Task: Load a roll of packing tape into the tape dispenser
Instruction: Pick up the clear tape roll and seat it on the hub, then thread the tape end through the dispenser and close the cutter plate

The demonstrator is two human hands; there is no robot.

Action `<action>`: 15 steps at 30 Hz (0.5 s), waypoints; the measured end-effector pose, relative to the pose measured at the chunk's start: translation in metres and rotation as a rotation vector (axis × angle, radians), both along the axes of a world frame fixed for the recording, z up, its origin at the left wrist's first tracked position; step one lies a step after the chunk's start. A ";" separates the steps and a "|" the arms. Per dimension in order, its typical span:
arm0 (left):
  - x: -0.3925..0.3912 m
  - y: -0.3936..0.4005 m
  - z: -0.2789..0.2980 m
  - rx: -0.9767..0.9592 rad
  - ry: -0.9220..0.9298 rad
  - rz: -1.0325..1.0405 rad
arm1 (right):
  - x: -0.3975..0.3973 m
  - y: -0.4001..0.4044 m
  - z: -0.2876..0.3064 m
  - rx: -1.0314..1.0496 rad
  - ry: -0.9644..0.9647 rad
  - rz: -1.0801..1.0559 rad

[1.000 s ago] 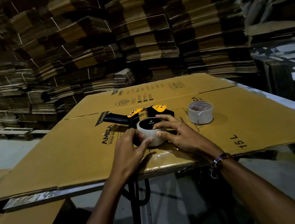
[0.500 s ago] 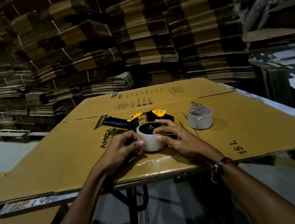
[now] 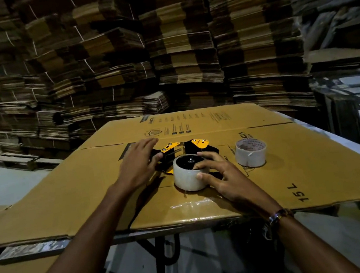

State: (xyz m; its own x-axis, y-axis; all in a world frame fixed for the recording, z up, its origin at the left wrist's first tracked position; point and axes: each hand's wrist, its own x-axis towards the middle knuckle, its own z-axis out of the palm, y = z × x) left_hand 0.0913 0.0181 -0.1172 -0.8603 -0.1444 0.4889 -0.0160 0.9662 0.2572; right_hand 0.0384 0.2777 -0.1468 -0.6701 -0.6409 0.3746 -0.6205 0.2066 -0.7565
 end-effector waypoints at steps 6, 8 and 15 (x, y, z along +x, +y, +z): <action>0.012 -0.008 -0.020 -0.135 -0.096 0.049 | 0.001 0.003 0.001 -0.019 0.050 -0.101; 0.022 -0.004 -0.019 -0.191 -0.038 0.050 | 0.001 0.004 0.002 -0.007 0.072 -0.151; 0.062 0.007 -0.013 -0.197 0.020 0.076 | -0.003 0.003 0.001 -0.010 0.104 -0.184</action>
